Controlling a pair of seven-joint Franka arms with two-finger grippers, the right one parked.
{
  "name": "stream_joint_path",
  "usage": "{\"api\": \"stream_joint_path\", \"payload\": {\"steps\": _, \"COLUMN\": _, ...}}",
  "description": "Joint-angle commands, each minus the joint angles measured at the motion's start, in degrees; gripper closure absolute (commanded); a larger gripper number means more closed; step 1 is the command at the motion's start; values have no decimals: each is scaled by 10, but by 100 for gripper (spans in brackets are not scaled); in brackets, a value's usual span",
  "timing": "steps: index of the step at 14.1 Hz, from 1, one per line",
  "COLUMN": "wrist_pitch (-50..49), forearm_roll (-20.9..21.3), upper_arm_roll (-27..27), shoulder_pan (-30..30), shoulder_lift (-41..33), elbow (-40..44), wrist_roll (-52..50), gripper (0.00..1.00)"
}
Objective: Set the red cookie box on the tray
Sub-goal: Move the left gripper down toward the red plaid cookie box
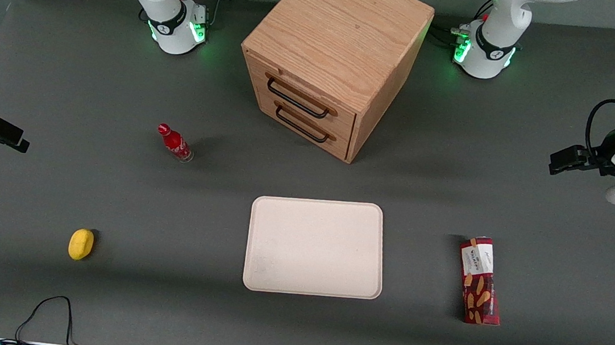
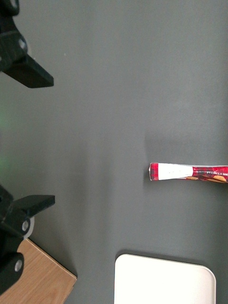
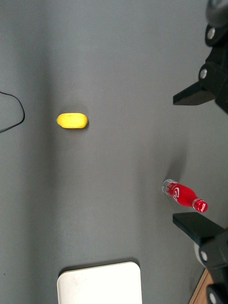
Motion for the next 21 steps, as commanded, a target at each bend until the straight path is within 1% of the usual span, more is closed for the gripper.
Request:
{"api": "stream_joint_path", "payload": {"steps": 1, "wrist_pitch": -16, "forearm_roll": -8, "upper_arm_roll": 0, "shoulder_pan": 0, "shoulder_lift": -2, "elbow": 11, "wrist_roll": 11, "gripper": 0}}
{"api": "stream_joint_path", "payload": {"steps": 6, "wrist_pitch": -4, "forearm_roll": -8, "upper_arm_roll": -3, "shoulder_pan": -10, "shoulder_lift": 11, "elbow": 18, "wrist_roll": 4, "gripper": 0}}
{"api": "stream_joint_path", "payload": {"steps": 8, "wrist_pitch": -5, "forearm_roll": -7, "upper_arm_roll": -6, "shoulder_pan": -22, "shoulder_lift": 56, "elbow": 74, "wrist_roll": 2, "gripper": 0}}
{"api": "stream_joint_path", "payload": {"steps": 11, "wrist_pitch": -7, "forearm_roll": -8, "upper_arm_roll": -6, "shoulder_pan": -23, "shoulder_lift": 131, "elbow": 171, "wrist_roll": 3, "gripper": 0}}
{"api": "stream_joint_path", "payload": {"steps": 14, "wrist_pitch": -5, "forearm_roll": -5, "upper_arm_roll": -9, "shoulder_pan": -41, "shoulder_lift": 218, "elbow": 260, "wrist_roll": -18, "gripper": 0}}
{"api": "stream_joint_path", "payload": {"steps": 17, "wrist_pitch": -6, "forearm_roll": -4, "upper_arm_roll": -8, "shoulder_pan": -41, "shoulder_lift": 312, "elbow": 370, "wrist_roll": -19, "gripper": 0}}
{"api": "stream_joint_path", "payload": {"steps": 18, "wrist_pitch": -6, "forearm_roll": -4, "upper_arm_roll": -6, "shoulder_pan": -39, "shoulder_lift": 334, "elbow": 397, "wrist_roll": -18, "gripper": 0}}
{"api": "stream_joint_path", "payload": {"steps": 21, "wrist_pitch": 0, "forearm_roll": -3, "upper_arm_roll": -4, "shoulder_pan": -34, "shoulder_lift": 343, "elbow": 409, "wrist_roll": 16, "gripper": 0}}
